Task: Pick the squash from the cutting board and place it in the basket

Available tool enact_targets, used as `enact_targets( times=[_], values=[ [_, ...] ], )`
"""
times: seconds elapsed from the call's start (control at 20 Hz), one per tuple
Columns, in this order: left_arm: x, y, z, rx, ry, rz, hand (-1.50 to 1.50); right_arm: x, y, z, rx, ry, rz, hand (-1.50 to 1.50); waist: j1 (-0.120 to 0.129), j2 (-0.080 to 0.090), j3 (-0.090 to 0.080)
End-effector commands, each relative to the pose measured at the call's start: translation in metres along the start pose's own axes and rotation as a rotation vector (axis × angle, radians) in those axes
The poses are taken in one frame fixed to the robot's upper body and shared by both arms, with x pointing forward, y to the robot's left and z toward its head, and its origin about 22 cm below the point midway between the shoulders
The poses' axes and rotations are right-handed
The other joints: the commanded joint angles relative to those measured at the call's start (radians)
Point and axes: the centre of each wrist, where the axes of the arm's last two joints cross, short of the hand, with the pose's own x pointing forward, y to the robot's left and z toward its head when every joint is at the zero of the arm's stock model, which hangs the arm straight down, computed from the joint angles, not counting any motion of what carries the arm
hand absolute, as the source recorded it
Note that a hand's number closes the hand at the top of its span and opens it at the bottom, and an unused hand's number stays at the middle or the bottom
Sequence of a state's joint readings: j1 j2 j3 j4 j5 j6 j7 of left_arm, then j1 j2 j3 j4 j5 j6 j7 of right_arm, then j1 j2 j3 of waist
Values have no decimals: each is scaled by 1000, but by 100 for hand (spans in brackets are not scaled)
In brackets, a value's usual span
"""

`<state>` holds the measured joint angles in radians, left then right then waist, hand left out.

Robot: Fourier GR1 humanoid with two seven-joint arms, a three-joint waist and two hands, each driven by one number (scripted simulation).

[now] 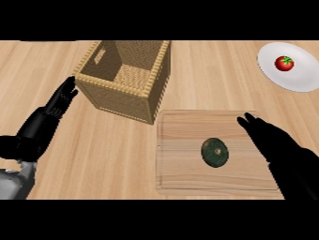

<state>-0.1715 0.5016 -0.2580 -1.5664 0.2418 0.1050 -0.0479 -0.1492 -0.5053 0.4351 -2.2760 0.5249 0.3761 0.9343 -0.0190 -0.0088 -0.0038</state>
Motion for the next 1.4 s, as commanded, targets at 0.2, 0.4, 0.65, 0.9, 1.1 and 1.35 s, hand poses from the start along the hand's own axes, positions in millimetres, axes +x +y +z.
enact_targets(
  times=[0.2, 0.4, 0.65, 0.9, 1.1, 1.35],
  values=[
    [-13, 15, -1, -14, 12, 11, 0, -4, -41, 43, 14, 58, 16, -150, 10, 7, 3],
    [-8, -13, -2, -17, -9, 11, 0, -23, -27, 16, 6, 79, -17, -150, 17, 8, 4],
    [-11, 1, 0, -25, -7, 15, 0, -18, 6, 19, -25, 48, -85, -150, 16, 8, 4],
    [-12, -7, -10, -18, -18, 8, 0, -23, 26, -16, -57, 42, -135, -150, 18, 9, 4],
    [-8, -6, -4, -19, -4, -10, 0, -32, 61, -31, -87, 29, -102, -150, 19, 9, 4],
    [-9, 16, -7, 3, -10, 2, 0, -33, 82, -24, -102, 38, -86, -150, 16, 8, 4]
  ],
)
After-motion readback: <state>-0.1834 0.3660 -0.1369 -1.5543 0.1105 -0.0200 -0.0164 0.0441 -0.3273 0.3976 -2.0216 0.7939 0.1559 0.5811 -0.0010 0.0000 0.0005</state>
